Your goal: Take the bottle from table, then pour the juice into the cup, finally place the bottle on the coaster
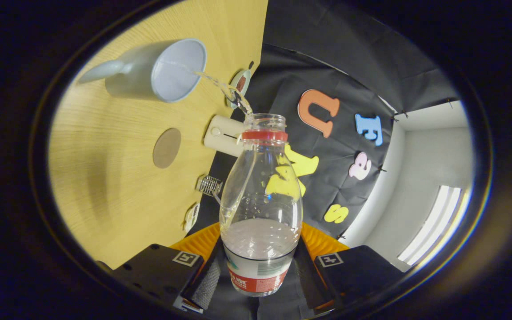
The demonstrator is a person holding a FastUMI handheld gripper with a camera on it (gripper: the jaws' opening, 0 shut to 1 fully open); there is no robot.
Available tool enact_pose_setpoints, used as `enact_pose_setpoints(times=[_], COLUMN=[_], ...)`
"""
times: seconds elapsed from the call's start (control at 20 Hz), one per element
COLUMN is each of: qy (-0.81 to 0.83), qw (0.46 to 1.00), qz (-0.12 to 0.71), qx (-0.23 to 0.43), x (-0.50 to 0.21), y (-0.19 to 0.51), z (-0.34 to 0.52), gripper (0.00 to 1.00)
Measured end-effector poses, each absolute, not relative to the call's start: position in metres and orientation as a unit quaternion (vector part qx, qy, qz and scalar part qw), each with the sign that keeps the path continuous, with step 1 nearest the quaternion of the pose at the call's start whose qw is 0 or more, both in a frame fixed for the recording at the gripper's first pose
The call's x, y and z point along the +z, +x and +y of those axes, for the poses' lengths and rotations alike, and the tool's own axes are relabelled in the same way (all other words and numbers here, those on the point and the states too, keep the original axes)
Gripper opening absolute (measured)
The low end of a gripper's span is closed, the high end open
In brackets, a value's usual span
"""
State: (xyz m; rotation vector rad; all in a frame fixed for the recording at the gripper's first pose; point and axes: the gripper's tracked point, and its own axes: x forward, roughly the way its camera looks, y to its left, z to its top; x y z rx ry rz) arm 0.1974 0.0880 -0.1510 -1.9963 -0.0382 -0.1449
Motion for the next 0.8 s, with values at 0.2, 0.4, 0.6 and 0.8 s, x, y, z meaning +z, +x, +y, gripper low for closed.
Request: enact_pose_setpoints(times=[0.2,0.4,0.6,0.8], qy=[-0.849,-0.853,-0.861,-0.863], qw=[0.524,0.516,0.501,0.497], qz=[-0.024,-0.029,-0.041,-0.046], qx=[-0.064,-0.068,-0.073,-0.076], x=[-0.148,-0.145,-0.139,-0.133], y=[0.199,0.201,0.201,0.202], z=[0.091,0.094,0.101,0.105], gripper=[0.81,0.81,0.81,0.81])
